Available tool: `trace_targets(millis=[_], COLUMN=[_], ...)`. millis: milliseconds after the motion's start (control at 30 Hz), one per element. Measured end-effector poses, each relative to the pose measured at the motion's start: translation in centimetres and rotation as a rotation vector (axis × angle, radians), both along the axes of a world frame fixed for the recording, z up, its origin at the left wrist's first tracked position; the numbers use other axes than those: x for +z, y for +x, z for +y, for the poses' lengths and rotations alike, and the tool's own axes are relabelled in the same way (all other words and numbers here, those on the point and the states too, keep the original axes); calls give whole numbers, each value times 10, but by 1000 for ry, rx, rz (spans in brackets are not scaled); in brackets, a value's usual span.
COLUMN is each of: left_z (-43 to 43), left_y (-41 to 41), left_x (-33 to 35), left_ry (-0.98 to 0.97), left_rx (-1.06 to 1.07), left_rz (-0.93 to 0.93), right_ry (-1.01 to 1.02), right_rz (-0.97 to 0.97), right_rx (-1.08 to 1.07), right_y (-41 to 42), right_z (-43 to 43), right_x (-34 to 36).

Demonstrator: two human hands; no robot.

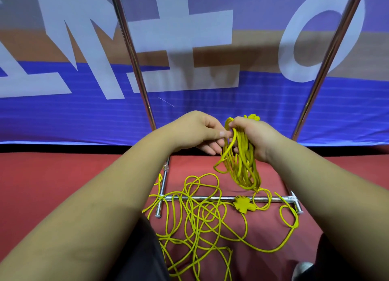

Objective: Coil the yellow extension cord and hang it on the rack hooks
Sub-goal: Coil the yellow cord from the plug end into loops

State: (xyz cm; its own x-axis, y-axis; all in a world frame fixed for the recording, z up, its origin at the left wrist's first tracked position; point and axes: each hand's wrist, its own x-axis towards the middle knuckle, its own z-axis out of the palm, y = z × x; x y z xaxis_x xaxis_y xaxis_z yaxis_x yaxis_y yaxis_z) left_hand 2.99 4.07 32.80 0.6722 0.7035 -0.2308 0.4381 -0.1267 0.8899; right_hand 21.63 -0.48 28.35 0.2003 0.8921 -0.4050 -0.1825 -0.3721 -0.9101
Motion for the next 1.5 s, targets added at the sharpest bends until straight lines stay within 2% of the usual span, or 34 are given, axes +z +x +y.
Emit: trace_targets(millis=[100,167,300,433,500,567,733,867,1000,1267,1367,1500], left_z=[13,22,28,38,45,50,54,64,69,55,54,59], left_y=[-8,-13,-13,-6,-6,-10,-13,-16,-14,2,8,2], left_x=[-10,-22,-37,-52,-59,-61,-57,-46,-37,-30,-31,-42], left_ry=[61,119,251,520,485,357,204,589,951,1208,1124,695], left_rx=[171,207,100,24,-1,-12,45,124,151,92,162,247], left_rz=[66,172,341,575,570,508,391,542,580,561,467,281], right_ry=[25,35,39,48,62,79,105,103,65,90,95,127], right_rz=[120,192,273,350,389,424,360,302,262,178,210,249], right_rx=[45,66,152,246,281,297,305,328,413,443,429,403], right_y=[-1,-1,-3,-6,-5,-2,6,11,15,12,10,5], right_z=[1,0,-3,-11,-14,-16,-22,-25,-28,-26,-26,-29], right_x=[6,11,20,30,34,37,37,40,34,29,30,36])
